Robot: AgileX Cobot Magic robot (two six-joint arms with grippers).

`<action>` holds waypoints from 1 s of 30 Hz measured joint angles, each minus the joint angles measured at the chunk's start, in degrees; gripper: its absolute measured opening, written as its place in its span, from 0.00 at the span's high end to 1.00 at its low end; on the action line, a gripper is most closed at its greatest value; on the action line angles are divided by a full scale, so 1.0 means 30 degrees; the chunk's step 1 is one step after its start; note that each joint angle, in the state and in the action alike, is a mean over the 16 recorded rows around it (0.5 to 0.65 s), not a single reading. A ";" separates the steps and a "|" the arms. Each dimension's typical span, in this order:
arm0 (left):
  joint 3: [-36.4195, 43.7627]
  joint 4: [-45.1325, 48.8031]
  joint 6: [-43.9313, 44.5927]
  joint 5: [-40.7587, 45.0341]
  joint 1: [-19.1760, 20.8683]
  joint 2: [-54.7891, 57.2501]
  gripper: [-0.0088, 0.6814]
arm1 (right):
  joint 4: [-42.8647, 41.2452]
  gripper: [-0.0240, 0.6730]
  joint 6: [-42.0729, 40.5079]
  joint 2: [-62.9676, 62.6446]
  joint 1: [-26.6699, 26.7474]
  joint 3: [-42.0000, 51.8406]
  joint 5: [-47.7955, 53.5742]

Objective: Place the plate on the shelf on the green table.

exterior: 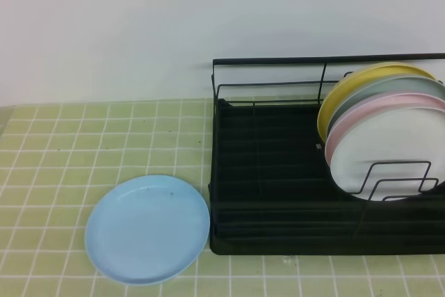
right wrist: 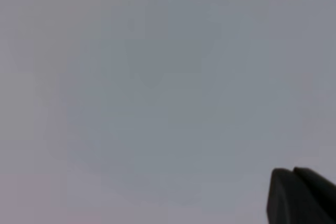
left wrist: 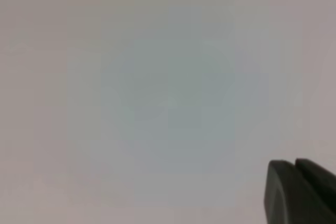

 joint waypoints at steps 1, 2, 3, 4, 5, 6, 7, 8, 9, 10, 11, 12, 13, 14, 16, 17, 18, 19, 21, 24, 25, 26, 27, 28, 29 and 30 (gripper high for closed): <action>-0.0509 -0.0019 -0.0037 0.0827 0.0000 0.0000 0.99 | 0.0002 0.97 0.0041 0.0000 0.0000 -0.0001 -0.0240; -0.1031 -0.0023 -0.0074 0.1708 0.0000 0.0000 0.99 | 0.0004 0.97 0.0080 0.0000 0.0000 -0.0001 -0.0456; -0.1555 -0.0020 -0.0113 0.2625 0.0000 0.0000 0.99 | 0.0006 0.97 0.0119 0.0000 0.0000 -0.0002 -0.0646; -0.2074 -0.0018 -0.0153 0.3547 0.0000 0.0000 0.99 | 0.0009 0.97 0.0158 0.0000 0.0000 -0.0003 -0.0806; -0.2578 -0.0011 -0.0191 0.4521 0.0000 0.0000 0.99 | 0.0011 0.97 0.0204 0.0000 0.0000 -0.0004 -0.0935; -0.3053 -0.0001 -0.0222 0.5492 0.0000 0.0000 0.99 | 0.0013 0.97 0.0273 0.0000 0.0000 -0.0004 -0.1033; -0.3487 0.0011 -0.0227 0.6450 0.0000 0.0000 0.99 | 0.0013 0.97 0.0367 0.0000 0.0000 -0.0005 -0.1062; -0.3864 0.0024 -0.0204 0.7389 0.0000 0.0000 0.99 | 0.0002 0.97 0.0480 0.0000 0.0000 -0.0022 -0.0941; -0.4175 0.0037 -0.0185 0.8284 0.0000 0.0000 0.99 | -0.0022 0.97 0.0575 0.0001 0.0000 -0.0065 -0.0677; -0.4429 0.0047 -0.0163 0.9158 0.0000 0.0000 0.99 | -0.0071 0.97 0.0657 0.0004 0.0000 -0.0153 -0.0259; -0.4615 0.0056 -0.0149 0.9977 0.0000 0.0000 0.99 | -0.0155 0.97 0.0729 0.0006 0.0000 -0.0289 0.0310; -0.4732 0.0058 -0.0143 1.0732 0.0000 0.0003 0.99 | -0.0268 0.97 0.0798 0.0007 0.0000 -0.0460 0.0995; -0.4794 0.0044 -0.0147 1.1431 0.0000 0.0008 0.99 | -0.0420 0.97 0.0871 0.0009 0.0000 -0.0667 0.1800; -0.4812 0.0010 -0.0175 1.2048 0.0000 0.0012 0.99 | -0.0616 0.97 0.0962 0.0011 0.0000 -0.0905 0.2693; -0.4768 -0.0158 -0.0304 1.3082 0.0000 0.0022 0.99 | -0.1102 0.97 0.1196 0.0049 0.0000 -0.1450 0.4630; -0.4734 -0.0307 -0.0391 1.3532 0.0000 0.0027 0.99 | -0.1382 0.97 0.1317 0.0103 0.0000 -0.1740 0.5635; -0.4710 -0.0489 -0.0494 1.3952 0.0000 0.0041 0.99 | -0.1667 0.97 0.1436 0.0186 0.0000 -0.2033 0.6641; -0.4708 -0.0694 -0.0620 1.4375 0.0000 0.0068 0.99 | -0.1955 0.97 0.1553 0.0293 0.0000 -0.2327 0.7636; -0.4793 -0.1116 -0.0981 1.5301 0.0000 0.0191 0.99 | -0.2514 0.97 0.1775 0.0577 0.0000 -0.2913 0.9584; -0.5216 -0.1741 -0.1654 1.6806 0.0000 0.0671 0.99 | -0.3270 0.97 0.1845 0.1189 0.0000 -0.3777 1.2425; -0.5450 -0.1952 -0.1873 1.7309 0.0000 0.0931 0.99 | -0.3473 0.97 0.1750 0.1447 0.0000 -0.4028 1.3276; -0.5730 -0.2161 -0.2061 1.7821 0.0000 0.1250 0.99 | -0.3624 0.97 0.1607 0.1734 0.0000 -0.4234 1.4046; -0.6054 -0.2371 -0.2218 1.8319 0.0000 0.1618 0.99 | -0.3709 0.97 0.1437 0.2041 0.0002 -0.4393 1.4716; -0.6424 -0.2585 -0.2340 1.8816 0.0000 0.2045 0.99 | -0.3727 0.97 0.1243 0.2361 0.0004 -0.4516 1.5293; -0.6833 -0.2800 -0.2426 1.9324 0.0000 0.2537 0.99 | -0.3671 0.97 0.1034 0.2686 0.0006 -0.4602 1.5766; -0.7266 -0.3009 -0.2466 1.9843 0.0000 0.3097 0.99 | -0.3553 0.97 0.0822 0.3019 0.0009 -0.4658 1.6153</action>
